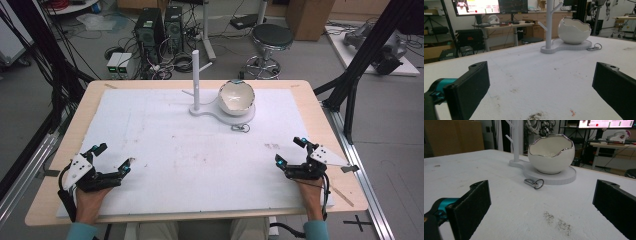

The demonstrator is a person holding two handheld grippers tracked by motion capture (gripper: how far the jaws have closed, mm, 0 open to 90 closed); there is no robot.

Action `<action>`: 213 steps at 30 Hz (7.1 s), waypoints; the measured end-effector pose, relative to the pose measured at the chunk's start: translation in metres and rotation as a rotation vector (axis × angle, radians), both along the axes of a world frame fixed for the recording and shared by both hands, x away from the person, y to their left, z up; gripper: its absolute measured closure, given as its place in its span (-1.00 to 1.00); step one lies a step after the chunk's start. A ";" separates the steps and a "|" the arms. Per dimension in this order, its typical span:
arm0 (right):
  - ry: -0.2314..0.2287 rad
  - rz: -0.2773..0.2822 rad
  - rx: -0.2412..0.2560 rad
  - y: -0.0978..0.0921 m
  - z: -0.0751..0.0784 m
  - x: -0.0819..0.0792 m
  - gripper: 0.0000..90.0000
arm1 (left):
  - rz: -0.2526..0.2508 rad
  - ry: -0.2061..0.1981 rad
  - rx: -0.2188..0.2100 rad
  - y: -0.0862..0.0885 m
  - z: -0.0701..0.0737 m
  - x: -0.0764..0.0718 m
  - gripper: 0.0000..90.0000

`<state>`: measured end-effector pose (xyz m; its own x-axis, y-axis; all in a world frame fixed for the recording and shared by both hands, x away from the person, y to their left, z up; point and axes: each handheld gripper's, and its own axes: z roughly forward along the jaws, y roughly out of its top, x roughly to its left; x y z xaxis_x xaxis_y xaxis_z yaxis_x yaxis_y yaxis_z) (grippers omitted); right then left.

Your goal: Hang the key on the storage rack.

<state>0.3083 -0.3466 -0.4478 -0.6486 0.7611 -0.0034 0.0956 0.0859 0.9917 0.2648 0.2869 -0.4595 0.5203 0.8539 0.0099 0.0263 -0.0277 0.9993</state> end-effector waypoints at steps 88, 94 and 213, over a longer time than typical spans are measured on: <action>0.667 0.261 -0.536 0.094 0.049 0.183 -0.98 | -0.002 0.008 0.024 -0.003 0.001 0.001 -0.96; 0.671 0.268 -0.549 0.097 0.042 0.185 -0.98 | -0.001 0.007 0.025 -0.003 0.001 0.001 -0.96; 0.406 0.514 -0.210 0.097 0.122 0.138 0.97 | -0.235 0.047 0.044 -0.017 0.099 0.053 -0.96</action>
<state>0.4461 -0.2492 -0.3259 -0.9084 0.3658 0.2026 0.3517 0.4063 0.8433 0.3183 0.2703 -0.3607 0.7056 0.7084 0.0156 0.0608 -0.0824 0.9947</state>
